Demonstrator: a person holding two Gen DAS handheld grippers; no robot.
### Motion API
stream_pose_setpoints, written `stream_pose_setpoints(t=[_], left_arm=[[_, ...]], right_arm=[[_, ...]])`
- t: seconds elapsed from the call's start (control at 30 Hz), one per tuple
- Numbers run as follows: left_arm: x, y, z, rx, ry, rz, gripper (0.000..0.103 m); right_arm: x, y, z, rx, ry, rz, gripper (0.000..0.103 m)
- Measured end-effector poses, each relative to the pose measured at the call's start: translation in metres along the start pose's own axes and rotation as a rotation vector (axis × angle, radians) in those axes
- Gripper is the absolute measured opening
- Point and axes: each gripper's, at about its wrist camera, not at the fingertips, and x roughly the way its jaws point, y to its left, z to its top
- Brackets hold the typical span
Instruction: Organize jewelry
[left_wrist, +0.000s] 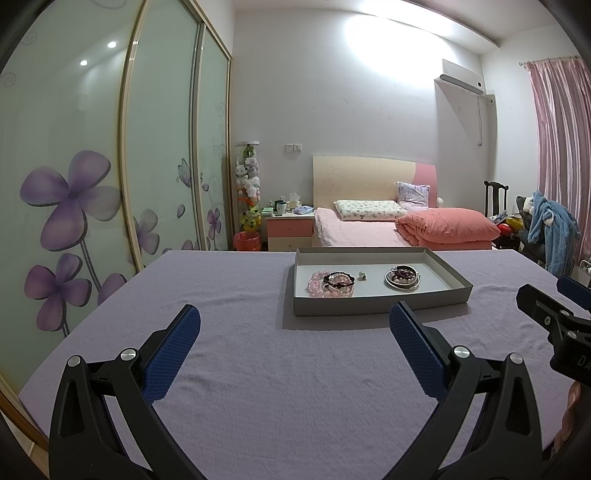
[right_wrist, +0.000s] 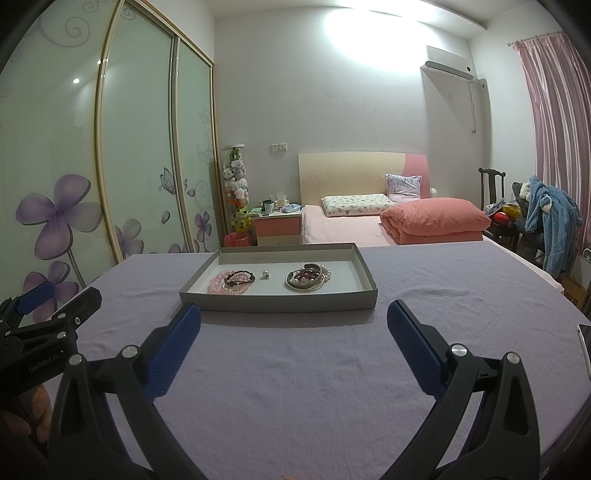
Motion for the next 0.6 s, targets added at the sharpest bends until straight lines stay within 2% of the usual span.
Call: stream_pose_setpoints(t=[0.6], left_arm=[[0.0007,0.0029,-0.0021,-0.007,0.013,0.002,0.101]], right_arm=[[0.0013,0.0028,-0.0052,0.002,0.006,0.002,0.099]])
